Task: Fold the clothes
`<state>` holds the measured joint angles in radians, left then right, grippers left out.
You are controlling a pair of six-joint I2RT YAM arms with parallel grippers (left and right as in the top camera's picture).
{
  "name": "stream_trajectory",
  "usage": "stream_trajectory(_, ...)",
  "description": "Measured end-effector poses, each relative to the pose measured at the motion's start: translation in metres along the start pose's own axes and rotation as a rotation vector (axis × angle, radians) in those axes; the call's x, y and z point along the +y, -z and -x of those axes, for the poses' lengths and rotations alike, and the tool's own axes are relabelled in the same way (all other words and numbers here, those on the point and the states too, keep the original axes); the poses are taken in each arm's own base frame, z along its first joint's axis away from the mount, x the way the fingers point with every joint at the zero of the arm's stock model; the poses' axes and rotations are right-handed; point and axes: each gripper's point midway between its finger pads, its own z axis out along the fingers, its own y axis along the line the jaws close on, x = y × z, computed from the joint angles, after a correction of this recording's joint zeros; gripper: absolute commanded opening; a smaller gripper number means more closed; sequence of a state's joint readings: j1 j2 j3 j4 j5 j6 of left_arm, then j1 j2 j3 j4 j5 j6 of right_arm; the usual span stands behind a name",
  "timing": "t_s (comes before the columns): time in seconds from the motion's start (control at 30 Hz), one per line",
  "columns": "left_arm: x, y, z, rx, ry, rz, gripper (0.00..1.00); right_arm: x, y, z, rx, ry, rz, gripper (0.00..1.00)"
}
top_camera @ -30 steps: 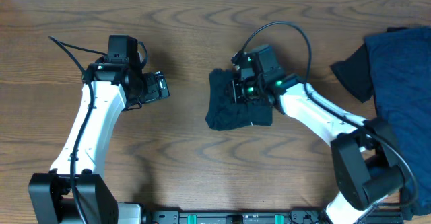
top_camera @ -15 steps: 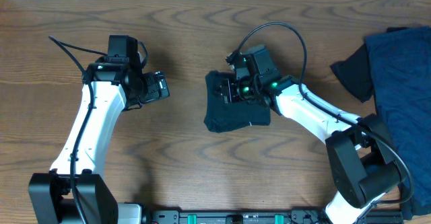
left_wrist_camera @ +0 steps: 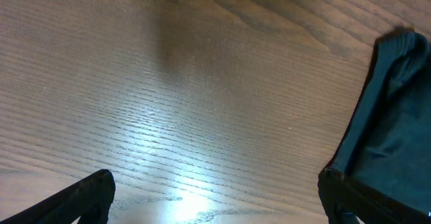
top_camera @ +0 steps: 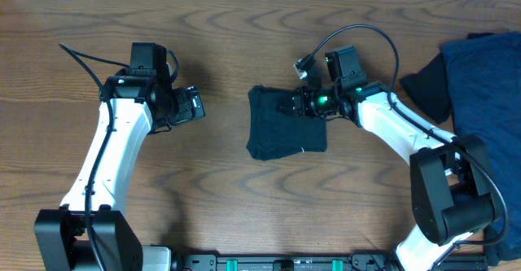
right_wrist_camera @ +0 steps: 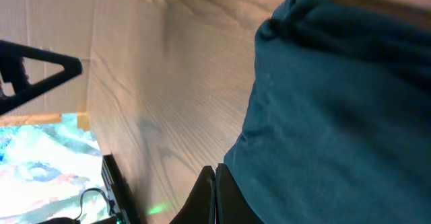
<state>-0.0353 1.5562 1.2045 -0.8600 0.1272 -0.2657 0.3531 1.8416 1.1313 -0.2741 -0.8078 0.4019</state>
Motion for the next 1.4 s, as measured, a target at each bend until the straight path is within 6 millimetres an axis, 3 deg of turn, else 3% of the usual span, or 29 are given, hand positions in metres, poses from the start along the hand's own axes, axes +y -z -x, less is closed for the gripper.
stream_trajectory(0.43, 0.000, 0.000, 0.000, 0.000, 0.000, 0.000, 0.98, -0.018, -0.042, -0.048, 0.032, 0.070, -0.139, 0.01)
stream_trajectory(0.73, 0.000, 0.000, 0.000, 0.000, 0.000, 0.000, 0.98, -0.051, -0.046, -0.066, 0.007, 0.021, -0.286, 0.01)
stream_trajectory(0.83, 0.000, 0.000, 0.000, 0.000, 0.000, 0.000, 0.98, -0.048, -0.047, -0.059, -0.020, 0.042, -0.270, 0.01)
stream_trajectory(0.97, 0.000, 0.000, 0.000, 0.000, 0.000, 0.000, 0.98, -0.018, -0.048, -0.039, -0.065, 0.120, -0.106, 0.01)
stream_trajectory(1.1, 0.000, 0.000, 0.000, 0.000, 0.000, 0.000, 0.98, -0.003, -0.031, -0.015, -0.102, 0.138, 0.021, 0.01)
stream_trajectory(1.2, 0.000, 0.000, 0.000, 0.000, 0.000, 0.000, 0.98, -0.014, -0.009, 0.008, -0.160, 0.115, 0.031, 0.01)
stream_trajectory(1.4, 0.000, 0.000, 0.000, 0.000, 0.000, 0.000, 0.98, -0.042, 0.011, 0.025, -0.225, 0.082, -0.035, 0.01)
